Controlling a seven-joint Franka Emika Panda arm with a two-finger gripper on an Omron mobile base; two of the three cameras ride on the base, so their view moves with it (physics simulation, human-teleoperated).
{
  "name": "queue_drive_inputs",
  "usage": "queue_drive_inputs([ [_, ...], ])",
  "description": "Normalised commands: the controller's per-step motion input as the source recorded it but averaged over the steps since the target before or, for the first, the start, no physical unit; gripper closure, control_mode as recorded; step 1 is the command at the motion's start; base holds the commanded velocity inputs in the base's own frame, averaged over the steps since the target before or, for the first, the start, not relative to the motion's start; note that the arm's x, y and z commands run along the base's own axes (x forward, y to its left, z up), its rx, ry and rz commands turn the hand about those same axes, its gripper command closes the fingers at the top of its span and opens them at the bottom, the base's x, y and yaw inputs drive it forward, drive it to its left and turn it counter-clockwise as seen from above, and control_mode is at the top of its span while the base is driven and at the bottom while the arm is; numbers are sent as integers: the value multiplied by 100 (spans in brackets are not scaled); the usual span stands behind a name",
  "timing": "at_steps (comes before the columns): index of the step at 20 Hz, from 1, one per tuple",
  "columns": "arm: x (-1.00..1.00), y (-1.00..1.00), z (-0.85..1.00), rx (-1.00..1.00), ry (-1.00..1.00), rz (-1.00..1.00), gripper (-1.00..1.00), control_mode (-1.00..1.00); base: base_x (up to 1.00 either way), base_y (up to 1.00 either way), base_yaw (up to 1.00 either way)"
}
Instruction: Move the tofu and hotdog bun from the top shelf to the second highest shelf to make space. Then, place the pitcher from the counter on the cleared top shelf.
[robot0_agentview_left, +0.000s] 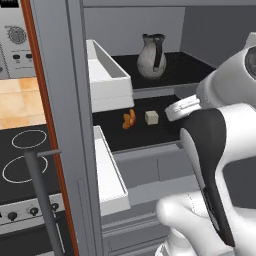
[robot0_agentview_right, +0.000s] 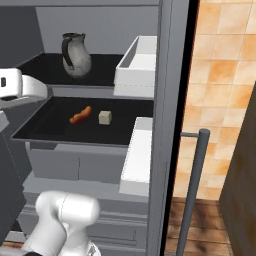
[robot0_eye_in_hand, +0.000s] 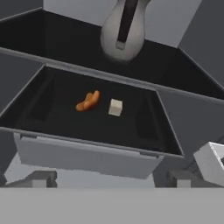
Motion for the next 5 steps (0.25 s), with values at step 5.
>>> queue_drive_inputs([
  [5, -64, -20, -34, -7, 18, -5, -100, -100, 0, 0, 0],
])
